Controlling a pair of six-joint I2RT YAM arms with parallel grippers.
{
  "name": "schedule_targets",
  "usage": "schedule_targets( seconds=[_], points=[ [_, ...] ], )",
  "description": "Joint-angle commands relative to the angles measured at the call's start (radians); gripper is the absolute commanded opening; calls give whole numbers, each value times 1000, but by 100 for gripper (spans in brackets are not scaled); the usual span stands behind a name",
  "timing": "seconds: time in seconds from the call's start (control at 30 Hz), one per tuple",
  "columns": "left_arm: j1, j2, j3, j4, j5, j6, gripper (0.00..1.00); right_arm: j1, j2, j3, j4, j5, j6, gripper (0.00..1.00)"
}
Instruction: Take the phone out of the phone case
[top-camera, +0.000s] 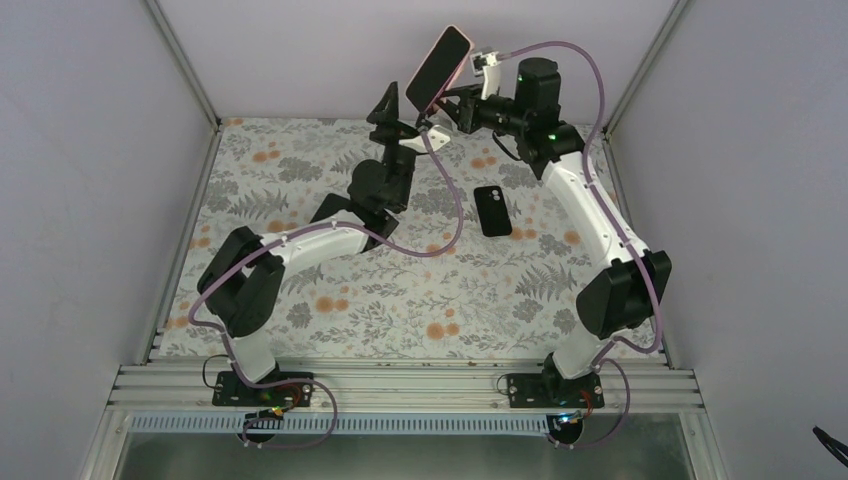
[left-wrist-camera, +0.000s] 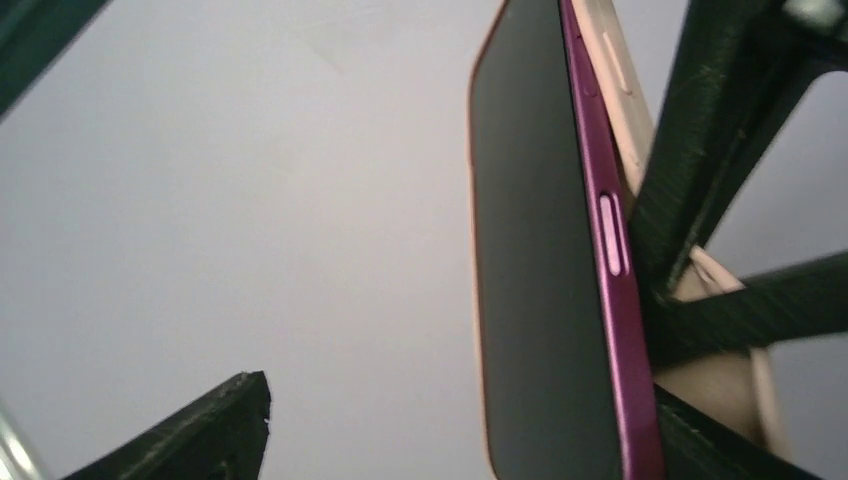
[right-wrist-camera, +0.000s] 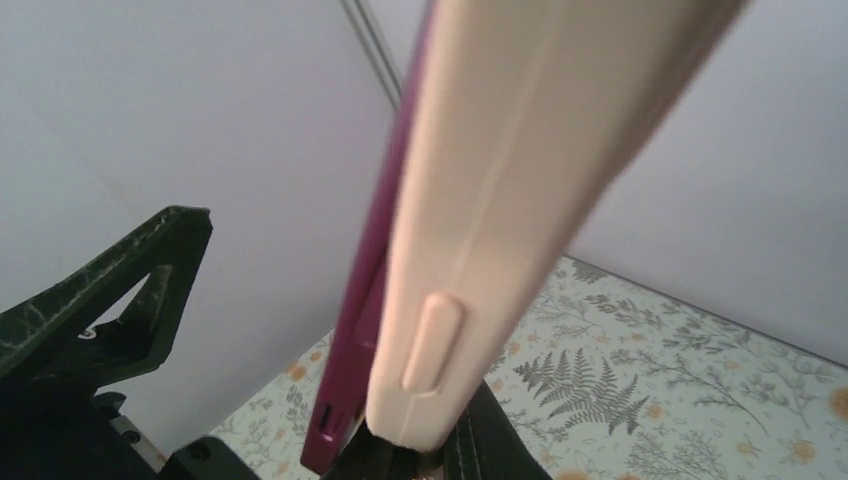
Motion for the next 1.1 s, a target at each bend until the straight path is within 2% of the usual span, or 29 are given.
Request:
schedule_targets(
  seconds=[0.0, 0.1, 0.37, 0.5, 0.6, 0.77, 0.83, 0.9, 1.0, 1.07],
  points=[
    [68, 22, 30, 321, -188, 147, 76, 17, 12, 28, -102, -153, -84, 3],
    [71, 32, 32, 350, -155, 163, 66, 18, 4, 13, -118, -193, -115, 3],
    [55, 103, 118, 345, -126, 181, 56, 38, 39, 56, -202, -271, -186, 3],
    [54, 93, 115, 290, -85, 131, 38, 52, 53, 63, -252, -298, -226, 3],
    [51, 75, 113, 229, -72, 91, 12, 52, 47, 54, -247, -296, -231, 3],
    [45, 40, 81, 224, -62, 87, 6, 52, 46, 55, -252, -270, -246, 3],
    [45, 25, 70, 222, -62, 85, 4, 52, 51, 61, -261, -232, -257, 3],
    [45, -2, 49, 186, -55, 64, 2, 50, 63, 85, -292, -123, -289, 3],
    [46, -83, 8, 38, -21, -13, 2, 37, 89, 142, -354, 98, -333, 3],
    [47, -161, -8, -127, 23, -100, 2, 21, 131, 208, -426, 299, -373, 3]
  ],
)
